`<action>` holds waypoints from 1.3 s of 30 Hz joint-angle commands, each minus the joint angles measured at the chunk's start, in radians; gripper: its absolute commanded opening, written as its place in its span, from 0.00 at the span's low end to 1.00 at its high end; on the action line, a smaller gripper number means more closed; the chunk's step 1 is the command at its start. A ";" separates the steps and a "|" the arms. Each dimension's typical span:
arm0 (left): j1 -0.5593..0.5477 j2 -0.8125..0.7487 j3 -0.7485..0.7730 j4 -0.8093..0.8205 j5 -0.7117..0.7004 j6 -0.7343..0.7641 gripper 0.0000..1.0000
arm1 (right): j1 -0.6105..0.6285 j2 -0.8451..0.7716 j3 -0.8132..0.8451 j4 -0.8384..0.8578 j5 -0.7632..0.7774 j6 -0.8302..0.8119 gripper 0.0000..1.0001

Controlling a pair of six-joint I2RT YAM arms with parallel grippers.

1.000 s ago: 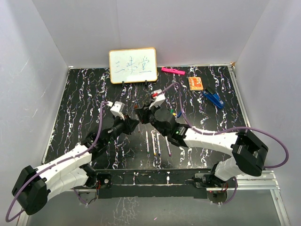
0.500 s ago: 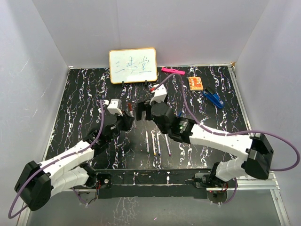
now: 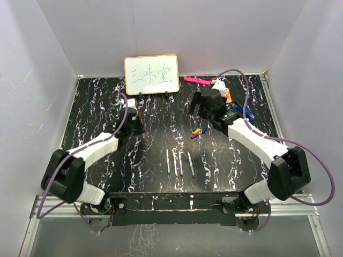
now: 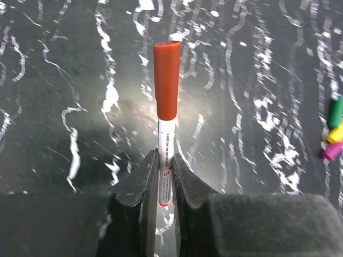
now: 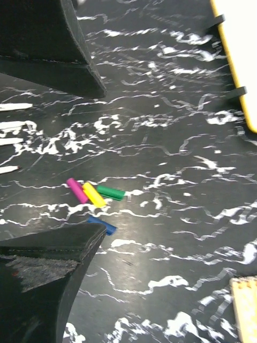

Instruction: Insert the pens into the pen caps

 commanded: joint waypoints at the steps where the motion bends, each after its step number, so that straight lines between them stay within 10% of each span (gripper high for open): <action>1: 0.073 0.128 0.154 -0.154 0.056 0.048 0.00 | 0.006 0.028 -0.019 -0.041 -0.108 0.034 0.98; 20: 0.141 0.461 0.392 -0.297 0.109 0.080 0.00 | 0.004 -0.030 -0.102 -0.029 -0.079 0.015 0.98; 28: 0.141 0.451 0.363 -0.281 0.121 0.060 0.36 | 0.004 -0.022 -0.118 -0.013 -0.099 0.017 0.98; 32: 0.141 0.432 0.368 -0.275 0.137 0.053 0.97 | 0.004 -0.026 -0.124 -0.012 -0.094 0.016 0.98; 39: 0.140 0.360 0.367 -0.280 0.153 0.054 0.99 | 0.003 -0.039 -0.137 -0.006 -0.095 0.024 0.98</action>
